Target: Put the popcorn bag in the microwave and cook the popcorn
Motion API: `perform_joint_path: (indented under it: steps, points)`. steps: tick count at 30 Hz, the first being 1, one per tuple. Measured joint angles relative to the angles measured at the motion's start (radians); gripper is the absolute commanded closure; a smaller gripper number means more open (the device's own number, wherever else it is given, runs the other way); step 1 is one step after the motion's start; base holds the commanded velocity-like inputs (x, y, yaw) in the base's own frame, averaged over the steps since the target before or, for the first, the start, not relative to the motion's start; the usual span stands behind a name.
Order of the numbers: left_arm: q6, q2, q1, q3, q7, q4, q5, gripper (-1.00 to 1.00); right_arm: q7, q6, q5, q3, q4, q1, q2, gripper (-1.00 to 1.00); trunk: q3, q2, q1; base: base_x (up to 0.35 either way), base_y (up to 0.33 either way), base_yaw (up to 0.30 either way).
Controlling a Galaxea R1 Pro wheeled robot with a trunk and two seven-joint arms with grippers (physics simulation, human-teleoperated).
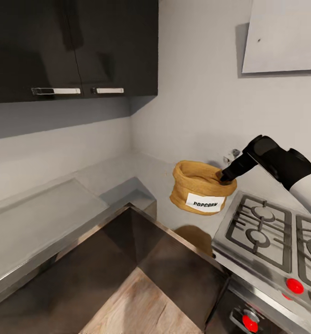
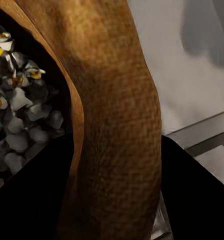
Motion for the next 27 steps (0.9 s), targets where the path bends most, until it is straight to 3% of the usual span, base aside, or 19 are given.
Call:
perform_joint_path:
  steps: [20, 22, 23, 27]
  points:
    - [0.0, 0.0, 0.0, 0.0, 0.0, 0.0, -0.001, -1.0, -0.001, 0.0, 0.001, -0.009, 0.0, 0.0, 0.0, 1.0, 0.0, 0.0, 0.0, -0.342, 0.0, -0.286]
    - [0.0, 0.0, 0.0, 0.0, 0.0, 0.0, -0.002, -1.0, -0.004, -0.001, 0.002, -0.037, 0.0, 0.0, -0.001, 1.0, 0.0, 0.0, 0.0, -0.345, 0.0, -0.286]
    - [0.0, 0.0, 0.0, 0.0, 0.0, 0.0, -0.002, -1.0, -0.007, -0.001, 0.003, -0.091, 0.001, 0.0, -0.003, 1.0, 0.0, 0.0, 0.0, -0.344, 0.0, -0.286]
    - [0.0, 0.0, 0.0, 0.0, 0.0, 0.0, -0.001, -1.0, -0.042, -0.001, 0.003, -0.108, 0.007, 0.0, -0.007, 1.0, 0.0, 0.0, 0.0, -0.344, 0.0, -0.286]
